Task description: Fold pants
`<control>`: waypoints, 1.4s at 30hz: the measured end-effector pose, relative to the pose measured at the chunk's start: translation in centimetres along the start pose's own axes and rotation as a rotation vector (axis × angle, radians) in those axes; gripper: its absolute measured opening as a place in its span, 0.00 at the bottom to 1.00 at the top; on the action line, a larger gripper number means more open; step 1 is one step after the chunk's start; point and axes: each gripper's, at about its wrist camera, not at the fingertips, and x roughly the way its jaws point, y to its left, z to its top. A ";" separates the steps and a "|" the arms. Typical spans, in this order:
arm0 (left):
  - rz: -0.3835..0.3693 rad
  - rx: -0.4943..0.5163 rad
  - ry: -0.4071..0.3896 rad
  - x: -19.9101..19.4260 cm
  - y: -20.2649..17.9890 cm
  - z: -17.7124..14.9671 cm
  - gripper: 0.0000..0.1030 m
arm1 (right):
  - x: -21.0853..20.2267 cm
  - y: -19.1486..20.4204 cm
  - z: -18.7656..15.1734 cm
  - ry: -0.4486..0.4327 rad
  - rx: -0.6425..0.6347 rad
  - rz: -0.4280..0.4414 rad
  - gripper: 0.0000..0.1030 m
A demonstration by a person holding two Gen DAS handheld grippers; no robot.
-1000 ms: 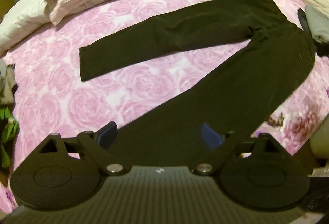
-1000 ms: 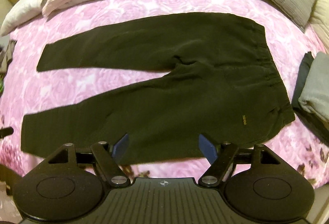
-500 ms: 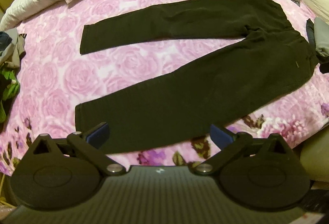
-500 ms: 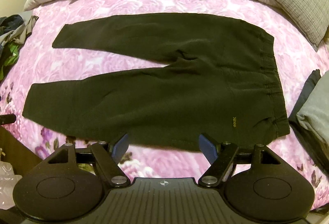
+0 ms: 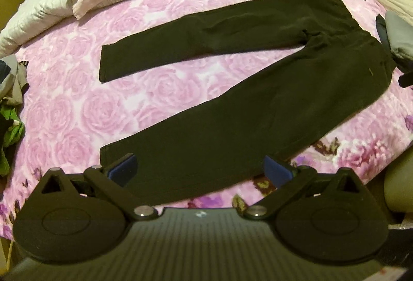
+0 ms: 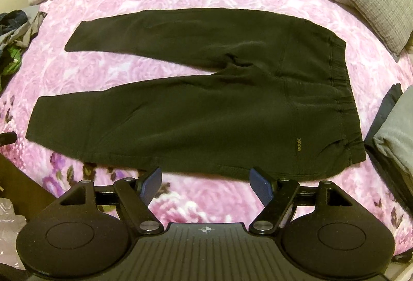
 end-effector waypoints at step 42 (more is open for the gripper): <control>0.126 0.040 0.158 11.3 1.2 15.1 0.99 | 8.4 -13.1 17.9 0.042 -0.235 -0.065 0.70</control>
